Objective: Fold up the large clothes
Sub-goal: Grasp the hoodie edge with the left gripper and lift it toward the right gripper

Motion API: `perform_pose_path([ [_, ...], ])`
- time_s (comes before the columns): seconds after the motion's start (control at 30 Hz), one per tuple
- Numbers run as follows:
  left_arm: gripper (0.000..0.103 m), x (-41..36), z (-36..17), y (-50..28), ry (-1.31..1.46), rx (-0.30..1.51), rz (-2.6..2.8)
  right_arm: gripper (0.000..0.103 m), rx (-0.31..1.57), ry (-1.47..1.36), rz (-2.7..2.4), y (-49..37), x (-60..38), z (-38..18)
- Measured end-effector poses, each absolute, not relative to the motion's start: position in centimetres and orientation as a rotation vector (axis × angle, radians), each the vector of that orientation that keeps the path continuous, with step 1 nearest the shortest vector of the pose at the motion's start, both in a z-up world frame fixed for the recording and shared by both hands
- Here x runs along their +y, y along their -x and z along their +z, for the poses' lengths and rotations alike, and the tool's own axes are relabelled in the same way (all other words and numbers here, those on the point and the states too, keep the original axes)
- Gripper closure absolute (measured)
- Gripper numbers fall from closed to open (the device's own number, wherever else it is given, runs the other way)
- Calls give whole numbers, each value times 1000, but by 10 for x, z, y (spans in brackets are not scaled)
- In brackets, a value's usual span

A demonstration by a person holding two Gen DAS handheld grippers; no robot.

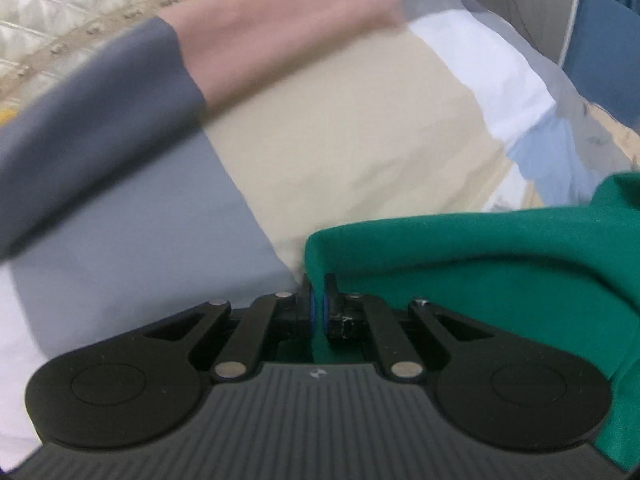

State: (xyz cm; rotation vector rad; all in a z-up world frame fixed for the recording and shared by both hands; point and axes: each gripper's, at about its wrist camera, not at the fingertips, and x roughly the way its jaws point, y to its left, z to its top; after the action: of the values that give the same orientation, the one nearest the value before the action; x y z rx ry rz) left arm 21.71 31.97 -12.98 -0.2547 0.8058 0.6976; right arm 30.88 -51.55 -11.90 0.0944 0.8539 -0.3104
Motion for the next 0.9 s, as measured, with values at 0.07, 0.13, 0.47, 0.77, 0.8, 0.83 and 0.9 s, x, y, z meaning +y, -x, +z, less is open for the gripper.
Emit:
perform_pose_path([
  [0.07,99,318,-133,-219,229,805,682,100,858,-116,-311,-308,-515,-132],
  [0.13,98,315,-132,-220,219,802,668,99,838,-149,-318,-305,-517,-135],
  [0.47,45,274,-102,-193,200,744,556,80,722,-130,-352,-280,-509,-88],
  [0.77,40,206,-53,-156,162,648,469,38,607,-106,-148,-251,-437,-47],
  [0.8,39,200,-52,-151,163,637,459,38,599,-91,-123,-249,-424,-44],
  [0.83,39,194,-50,-145,165,626,447,38,592,-81,-93,-247,-411,-42],
  [0.9,36,182,-48,-134,173,610,417,38,593,-76,-33,-245,-385,-39],
])
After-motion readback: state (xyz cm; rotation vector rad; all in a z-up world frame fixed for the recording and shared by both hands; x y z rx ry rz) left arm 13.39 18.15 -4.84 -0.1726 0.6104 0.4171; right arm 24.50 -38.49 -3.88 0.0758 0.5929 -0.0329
